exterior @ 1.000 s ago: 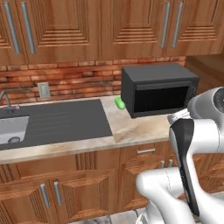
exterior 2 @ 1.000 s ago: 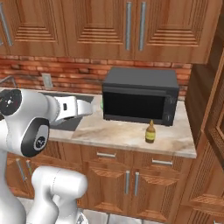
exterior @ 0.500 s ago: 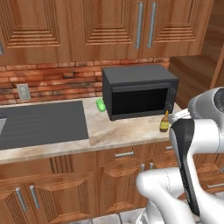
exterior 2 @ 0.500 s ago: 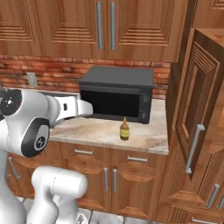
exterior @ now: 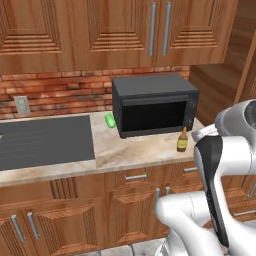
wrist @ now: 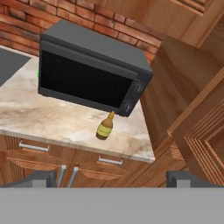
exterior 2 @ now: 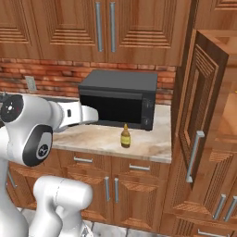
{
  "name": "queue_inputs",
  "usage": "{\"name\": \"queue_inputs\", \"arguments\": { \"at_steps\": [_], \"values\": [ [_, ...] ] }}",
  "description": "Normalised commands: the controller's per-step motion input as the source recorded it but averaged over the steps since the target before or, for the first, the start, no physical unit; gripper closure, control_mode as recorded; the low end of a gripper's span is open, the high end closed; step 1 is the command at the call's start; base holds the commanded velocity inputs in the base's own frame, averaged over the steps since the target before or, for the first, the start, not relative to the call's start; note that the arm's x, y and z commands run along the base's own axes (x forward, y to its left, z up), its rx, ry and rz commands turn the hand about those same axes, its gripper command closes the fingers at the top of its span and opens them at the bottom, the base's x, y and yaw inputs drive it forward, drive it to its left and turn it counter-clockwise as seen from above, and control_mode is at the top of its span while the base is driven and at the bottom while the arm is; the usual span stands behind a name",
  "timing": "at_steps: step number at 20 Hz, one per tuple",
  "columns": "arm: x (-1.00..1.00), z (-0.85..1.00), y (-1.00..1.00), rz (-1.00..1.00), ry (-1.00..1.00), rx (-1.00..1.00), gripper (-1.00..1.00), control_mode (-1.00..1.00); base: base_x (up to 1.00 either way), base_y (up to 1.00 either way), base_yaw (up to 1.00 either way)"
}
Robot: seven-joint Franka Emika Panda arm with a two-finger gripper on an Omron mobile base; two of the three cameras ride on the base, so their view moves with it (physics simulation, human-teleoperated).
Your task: Pick the boxed food and honey bottle from the counter and place them in the cabinets closest to them.
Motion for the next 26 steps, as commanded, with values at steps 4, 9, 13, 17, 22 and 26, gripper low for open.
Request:
{"name": "queue_inputs", "arguments": {
  "at_steps": [4, 9, 13, 17, 22, 26],
  "values": [
    [0.00, 0.00, 0.00, 0.00, 0.00, 0.00, -1.00, 1.00, 0.06, -0.09, 0.00],
    [0.00, 0.00, 0.00, 0.00, 0.00, 0.00, -1.00, 1.00, 0.29, -0.21, 0.00],
    [0.00, 0.00, 0.00, 0.00, 0.00, 0.00, -1.00, 1.00, 0.36, -0.18, 0.00],
    [0.00, 0.00, 0.00, 0.00, 0.00, 0.00, -1.00, 1.00, 0.42, -0.17, -0.01],
    [0.00, 0.00, 0.00, 0.00, 0.00, 0.00, -1.00, 1.00, 0.42, -0.21, 0.00],
    [0.00, 0.00, 0.00, 0.00, 0.00, 0.00, -1.00, 1.00, 0.30, -0.17, 0.00]
  ]
}}
